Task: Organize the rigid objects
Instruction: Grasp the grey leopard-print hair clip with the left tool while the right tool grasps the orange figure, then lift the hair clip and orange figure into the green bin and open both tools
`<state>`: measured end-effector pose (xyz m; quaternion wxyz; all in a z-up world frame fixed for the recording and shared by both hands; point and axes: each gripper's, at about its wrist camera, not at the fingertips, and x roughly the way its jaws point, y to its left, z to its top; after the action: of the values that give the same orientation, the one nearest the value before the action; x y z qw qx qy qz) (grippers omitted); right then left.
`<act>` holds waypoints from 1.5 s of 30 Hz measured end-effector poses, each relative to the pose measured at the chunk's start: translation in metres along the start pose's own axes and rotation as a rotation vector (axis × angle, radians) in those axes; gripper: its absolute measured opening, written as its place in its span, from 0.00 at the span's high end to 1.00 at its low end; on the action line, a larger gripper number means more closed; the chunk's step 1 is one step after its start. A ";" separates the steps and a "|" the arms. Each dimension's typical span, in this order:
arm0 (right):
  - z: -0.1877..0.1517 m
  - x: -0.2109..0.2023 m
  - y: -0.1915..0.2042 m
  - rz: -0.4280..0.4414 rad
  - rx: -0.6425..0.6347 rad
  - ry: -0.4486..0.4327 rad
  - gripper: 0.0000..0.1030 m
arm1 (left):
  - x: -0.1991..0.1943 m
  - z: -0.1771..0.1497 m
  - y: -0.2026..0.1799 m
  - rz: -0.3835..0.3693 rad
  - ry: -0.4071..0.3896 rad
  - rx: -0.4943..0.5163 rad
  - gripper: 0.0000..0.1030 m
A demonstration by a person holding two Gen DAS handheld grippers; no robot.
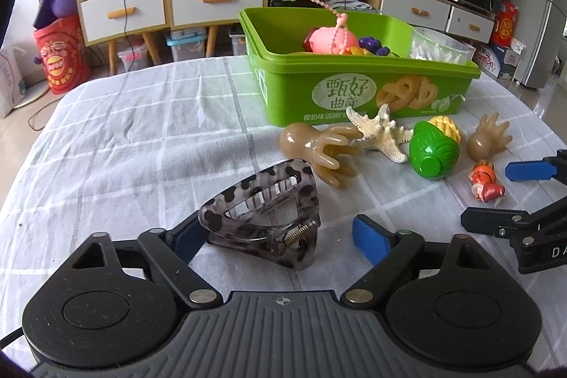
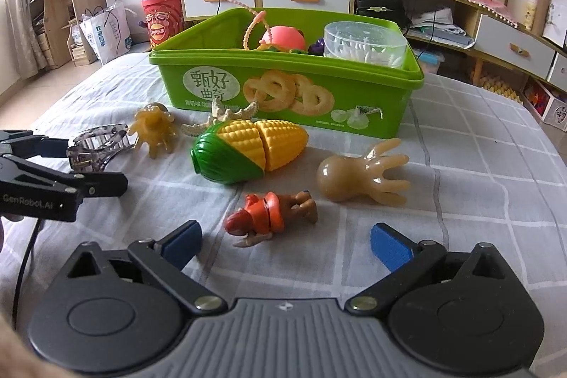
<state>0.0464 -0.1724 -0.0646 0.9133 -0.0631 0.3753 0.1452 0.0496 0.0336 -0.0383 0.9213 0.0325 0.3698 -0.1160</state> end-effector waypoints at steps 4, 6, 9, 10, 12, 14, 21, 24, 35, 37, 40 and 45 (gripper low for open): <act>0.001 -0.001 0.002 0.005 -0.004 0.001 0.19 | -0.002 0.002 0.003 0.000 -0.002 -0.018 0.27; 0.002 -0.003 0.002 0.009 -0.005 -0.001 0.24 | -0.003 0.003 0.004 -0.002 -0.003 -0.029 0.31; 0.003 -0.003 0.003 0.014 -0.005 -0.004 0.31 | -0.004 0.004 0.006 0.000 0.001 -0.039 0.33; 0.003 -0.004 0.003 0.015 -0.004 -0.005 0.32 | -0.004 0.004 0.006 0.000 0.003 -0.041 0.33; 0.004 -0.004 0.003 0.014 -0.003 -0.005 0.37 | -0.004 0.005 0.005 0.000 0.007 -0.045 0.33; 0.005 -0.004 0.002 0.014 -0.002 -0.005 0.42 | -0.004 0.005 0.004 -0.002 0.011 -0.048 0.33; 0.007 -0.005 0.001 0.017 -0.001 -0.002 0.58 | -0.006 0.006 0.002 -0.027 0.023 -0.066 0.34; 0.009 -0.006 0.003 0.021 -0.004 0.002 0.61 | -0.007 0.007 0.000 -0.033 0.029 -0.067 0.34; 0.019 -0.010 0.002 0.068 0.059 0.090 0.61 | -0.015 0.016 0.004 -0.035 0.068 -0.146 0.34; 0.022 -0.013 0.001 0.081 0.080 0.102 0.61 | -0.018 0.019 0.004 -0.043 0.065 -0.154 0.34; 0.025 -0.017 -0.001 0.099 0.108 0.109 0.61 | -0.023 0.023 0.001 -0.057 0.061 -0.160 0.34; 0.033 -0.024 -0.006 0.133 0.173 0.118 0.61 | -0.030 0.029 -0.002 -0.063 0.056 -0.170 0.34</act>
<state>0.0543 -0.1759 -0.0241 0.8800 0.0325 0.4429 0.1683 0.0481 0.0336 0.0036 0.9058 -0.0541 0.4050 -0.1121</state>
